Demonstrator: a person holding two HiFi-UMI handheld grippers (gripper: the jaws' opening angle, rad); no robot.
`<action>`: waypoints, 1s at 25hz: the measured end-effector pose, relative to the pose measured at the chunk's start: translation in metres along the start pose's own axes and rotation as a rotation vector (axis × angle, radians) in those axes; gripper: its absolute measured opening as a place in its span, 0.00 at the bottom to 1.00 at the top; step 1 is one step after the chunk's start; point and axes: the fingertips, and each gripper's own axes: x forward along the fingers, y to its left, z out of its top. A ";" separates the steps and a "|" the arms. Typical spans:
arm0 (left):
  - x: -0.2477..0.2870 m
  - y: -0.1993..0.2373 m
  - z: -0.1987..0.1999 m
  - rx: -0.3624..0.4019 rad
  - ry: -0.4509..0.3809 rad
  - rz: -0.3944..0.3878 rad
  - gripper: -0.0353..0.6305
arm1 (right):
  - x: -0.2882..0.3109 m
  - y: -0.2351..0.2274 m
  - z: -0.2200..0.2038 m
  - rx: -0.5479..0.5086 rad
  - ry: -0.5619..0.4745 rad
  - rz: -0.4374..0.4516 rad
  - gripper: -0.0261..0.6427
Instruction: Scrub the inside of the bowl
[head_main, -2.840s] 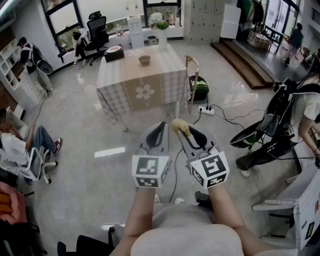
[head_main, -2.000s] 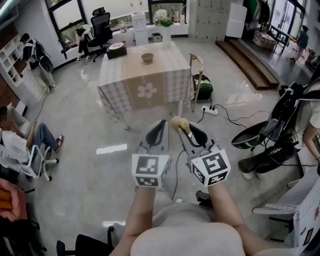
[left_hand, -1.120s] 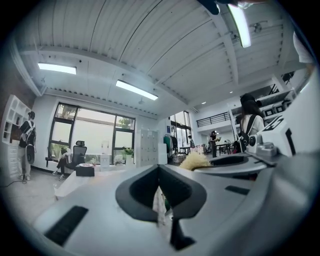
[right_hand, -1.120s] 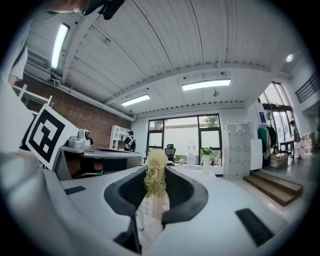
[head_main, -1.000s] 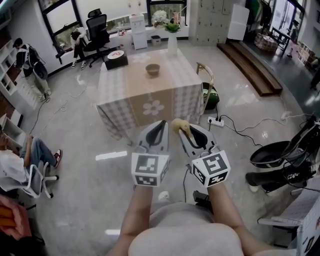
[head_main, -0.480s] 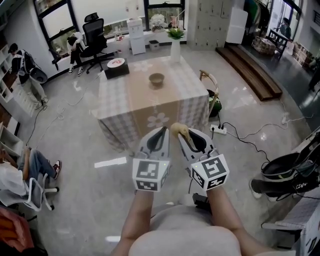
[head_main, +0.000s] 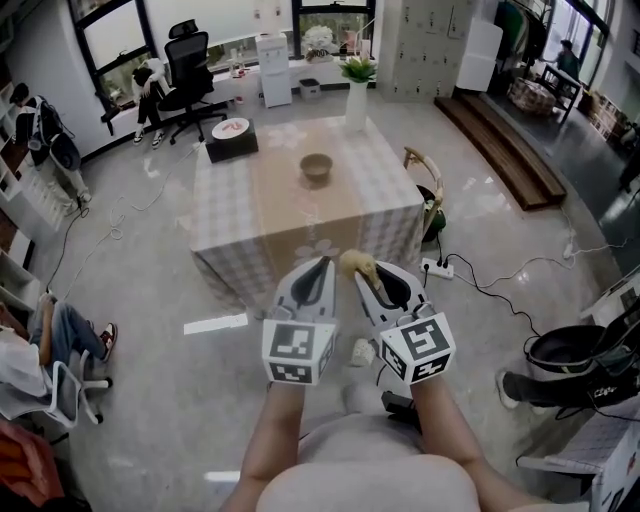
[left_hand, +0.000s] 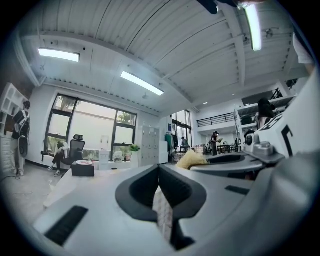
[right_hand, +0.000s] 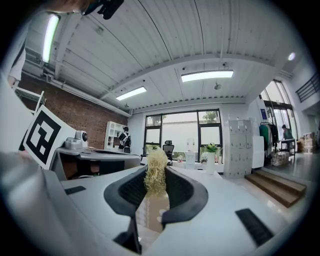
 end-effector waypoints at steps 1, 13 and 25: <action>0.006 0.005 0.000 -0.002 0.002 0.004 0.07 | 0.007 -0.004 0.000 0.001 0.002 0.003 0.18; 0.094 0.054 -0.002 -0.035 0.028 0.051 0.07 | 0.086 -0.067 0.003 0.009 0.009 0.043 0.18; 0.191 0.097 -0.010 -0.022 0.064 0.070 0.07 | 0.174 -0.134 -0.008 0.032 0.041 0.115 0.18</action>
